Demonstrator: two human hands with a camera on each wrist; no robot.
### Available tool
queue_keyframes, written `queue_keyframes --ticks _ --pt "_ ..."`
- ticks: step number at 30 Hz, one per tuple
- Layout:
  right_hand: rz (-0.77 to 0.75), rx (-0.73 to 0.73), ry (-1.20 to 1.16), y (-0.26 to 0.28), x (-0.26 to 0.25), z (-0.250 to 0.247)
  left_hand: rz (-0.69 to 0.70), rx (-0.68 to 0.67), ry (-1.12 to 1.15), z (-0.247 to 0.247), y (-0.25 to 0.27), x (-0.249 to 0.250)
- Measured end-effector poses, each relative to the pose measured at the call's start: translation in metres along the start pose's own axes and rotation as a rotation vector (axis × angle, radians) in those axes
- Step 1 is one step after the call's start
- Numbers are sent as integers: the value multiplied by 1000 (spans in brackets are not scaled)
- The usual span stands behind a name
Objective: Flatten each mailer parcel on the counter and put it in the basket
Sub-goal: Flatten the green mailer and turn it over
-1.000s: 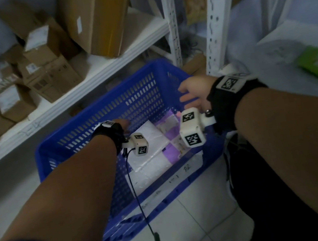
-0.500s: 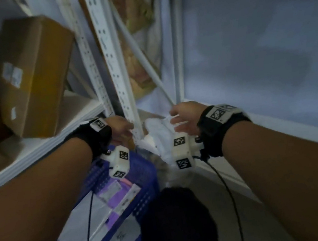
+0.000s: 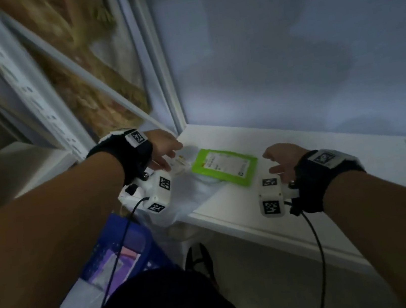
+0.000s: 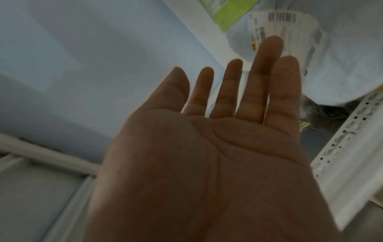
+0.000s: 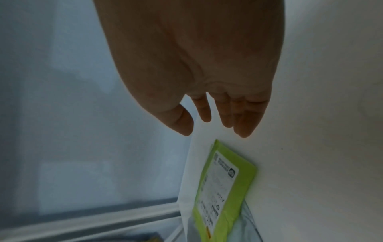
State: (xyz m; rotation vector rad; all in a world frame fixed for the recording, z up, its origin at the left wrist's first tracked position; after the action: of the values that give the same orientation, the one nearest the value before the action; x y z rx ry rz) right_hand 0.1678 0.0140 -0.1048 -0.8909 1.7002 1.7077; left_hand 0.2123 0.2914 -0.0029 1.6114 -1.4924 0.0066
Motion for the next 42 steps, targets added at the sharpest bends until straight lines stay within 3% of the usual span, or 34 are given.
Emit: queue_keyframes --ticks 10,21,28,37,42 --pt "51 -123 -213 -67 40 11 -48 -87 -114 59 -78 3" --pt "-44 -164 -115 -77 29 44 -7 11 -130 61 -75 -6" --pt "-193 -82 -309 -18 -17 33 73 86 -167 29 -42 26" --pt "-332 -30 -199 104 -70 -25 262 154 -164 11 45 109" --pt "-282 68 -128 145 -68 -61 323 115 -191 32 76 145"
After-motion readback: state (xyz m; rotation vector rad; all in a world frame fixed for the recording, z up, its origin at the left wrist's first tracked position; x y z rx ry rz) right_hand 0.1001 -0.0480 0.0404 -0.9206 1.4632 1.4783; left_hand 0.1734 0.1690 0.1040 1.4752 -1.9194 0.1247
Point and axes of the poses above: each hand's wrist, its own y-axis away from the middle knuckle, its own z-axis out of the palm, x = y × z, the point moved 6 cm from there along -y, towards the middle knuckle, and after that the axes turned 12 degrees about -x, right-handed, at the moved point
